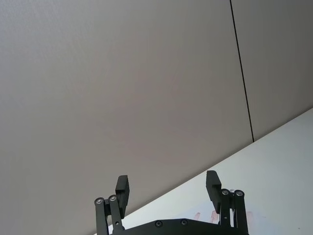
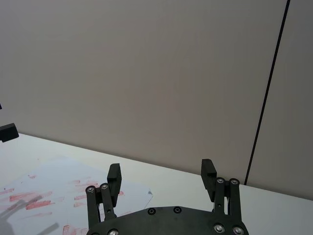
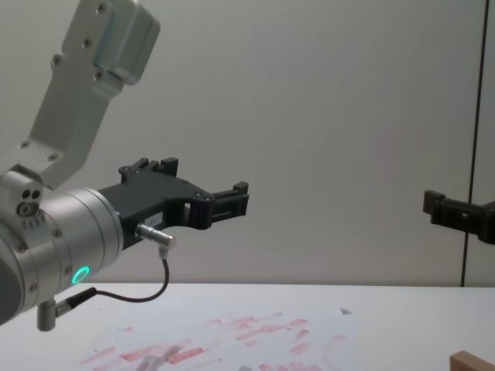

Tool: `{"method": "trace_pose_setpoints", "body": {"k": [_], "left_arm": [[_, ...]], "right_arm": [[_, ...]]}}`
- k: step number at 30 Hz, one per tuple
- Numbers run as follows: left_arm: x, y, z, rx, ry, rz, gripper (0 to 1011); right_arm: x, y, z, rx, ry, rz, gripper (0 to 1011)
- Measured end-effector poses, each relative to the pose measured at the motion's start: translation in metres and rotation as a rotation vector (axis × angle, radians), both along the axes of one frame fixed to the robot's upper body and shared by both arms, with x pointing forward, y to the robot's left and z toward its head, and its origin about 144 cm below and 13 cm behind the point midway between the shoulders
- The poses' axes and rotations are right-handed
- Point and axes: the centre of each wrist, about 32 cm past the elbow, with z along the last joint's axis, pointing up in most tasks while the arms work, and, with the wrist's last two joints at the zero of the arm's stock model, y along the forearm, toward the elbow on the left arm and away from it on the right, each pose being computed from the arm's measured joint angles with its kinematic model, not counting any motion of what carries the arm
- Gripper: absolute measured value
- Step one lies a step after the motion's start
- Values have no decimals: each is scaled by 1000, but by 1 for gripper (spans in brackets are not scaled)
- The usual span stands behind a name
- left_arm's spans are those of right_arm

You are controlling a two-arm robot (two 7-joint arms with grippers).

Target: Use the one hand to pick up the stamp and affix it onto the A4 paper.

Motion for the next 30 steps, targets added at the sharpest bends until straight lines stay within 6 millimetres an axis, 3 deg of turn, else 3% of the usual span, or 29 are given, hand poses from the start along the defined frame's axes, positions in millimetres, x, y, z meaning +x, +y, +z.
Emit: {"method": "trace_pose_setpoints", "body": {"k": [30], "left_arm": [[0, 0, 0, 0, 0, 0, 1002]], "right_arm": [[0, 0, 0, 0, 0, 0, 1001]]}}
